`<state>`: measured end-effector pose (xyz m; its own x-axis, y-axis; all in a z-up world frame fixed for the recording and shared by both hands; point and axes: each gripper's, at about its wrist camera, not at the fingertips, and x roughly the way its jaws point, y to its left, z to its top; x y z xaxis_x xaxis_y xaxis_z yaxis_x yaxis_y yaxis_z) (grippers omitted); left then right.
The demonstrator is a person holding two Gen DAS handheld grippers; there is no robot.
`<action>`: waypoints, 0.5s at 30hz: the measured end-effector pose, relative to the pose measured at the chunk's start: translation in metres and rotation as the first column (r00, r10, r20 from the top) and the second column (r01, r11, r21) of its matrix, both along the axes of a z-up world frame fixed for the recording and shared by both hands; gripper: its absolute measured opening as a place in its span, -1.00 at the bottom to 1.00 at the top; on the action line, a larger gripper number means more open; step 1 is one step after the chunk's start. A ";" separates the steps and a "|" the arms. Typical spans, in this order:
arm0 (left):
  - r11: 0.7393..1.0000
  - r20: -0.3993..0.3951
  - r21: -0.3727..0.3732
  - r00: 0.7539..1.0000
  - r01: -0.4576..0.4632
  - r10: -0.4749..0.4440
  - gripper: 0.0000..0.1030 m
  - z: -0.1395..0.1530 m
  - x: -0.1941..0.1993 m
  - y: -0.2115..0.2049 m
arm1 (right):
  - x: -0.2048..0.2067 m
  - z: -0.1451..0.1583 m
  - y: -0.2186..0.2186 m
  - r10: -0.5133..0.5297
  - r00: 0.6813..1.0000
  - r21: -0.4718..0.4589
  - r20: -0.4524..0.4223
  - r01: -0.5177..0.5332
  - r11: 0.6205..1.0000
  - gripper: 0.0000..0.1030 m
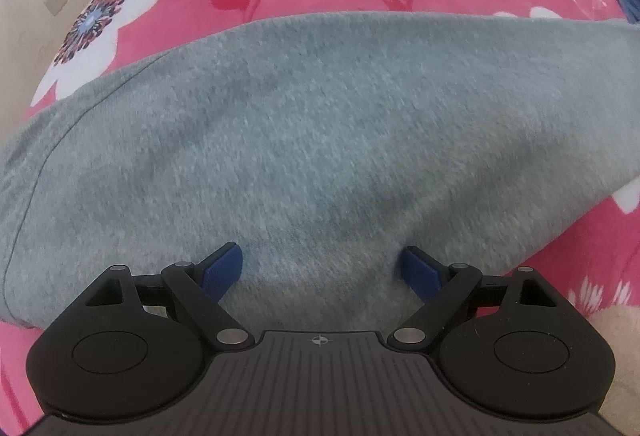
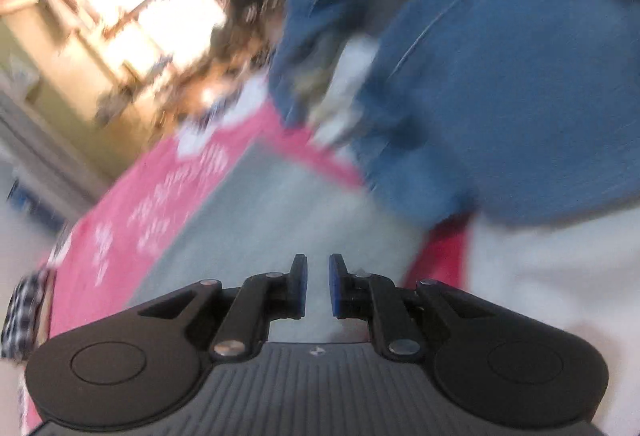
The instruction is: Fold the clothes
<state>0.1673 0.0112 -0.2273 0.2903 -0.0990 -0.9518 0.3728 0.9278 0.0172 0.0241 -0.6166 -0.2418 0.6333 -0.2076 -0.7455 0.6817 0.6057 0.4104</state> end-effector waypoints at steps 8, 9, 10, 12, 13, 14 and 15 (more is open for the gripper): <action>0.991 0.062 -0.052 0.990 -0.121 0.124 0.71 0.044 -0.021 0.028 | 0.005 0.041 0.018 -0.067 0.997 -0.103 -0.038 0.063 0.993 -0.52; 0.986 0.059 -0.069 0.986 -0.149 0.153 0.71 0.046 -0.026 0.034 | 0.006 0.053 0.025 -0.028 0.999 -0.130 -0.033 0.023 0.991 -0.46; 0.981 0.050 -0.084 0.982 -0.177 0.182 0.71 0.047 -0.031 0.040 | 0.006 0.066 0.034 0.017 1.000 -0.155 -0.025 -0.021 0.988 -0.34; 0.965 0.034 -0.105 0.969 -0.240 0.244 0.71 0.048 -0.046 0.052 | 0.001 0.086 0.057 0.095 0.995 -0.195 -0.016 -0.096 0.976 -0.11; 0.956 0.025 -0.112 0.961 -0.270 0.274 0.71 0.048 -0.055 0.058 | -0.002 0.095 0.070 0.131 0.991 -0.214 -0.013 -0.131 0.968 -0.01; 0.946 0.016 -0.121 0.953 -0.300 0.304 0.71 0.048 -0.063 0.065 | -0.004 0.105 0.082 0.168 0.986 -0.233 -0.012 -0.166 0.958 0.06; 0.935 0.005 -0.130 0.943 -0.330 0.333 0.71 0.049 -0.073 0.071 | -0.004 0.114 0.095 0.210 0.978 -0.245 -0.013 -0.207 0.947 0.08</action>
<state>0.0947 0.0822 -0.1787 0.3522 -0.1109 -0.9293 0.0448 0.9938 -0.1017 0.0201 -0.5214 -0.1280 0.6914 -0.2443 -0.6799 0.5252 0.8162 0.2408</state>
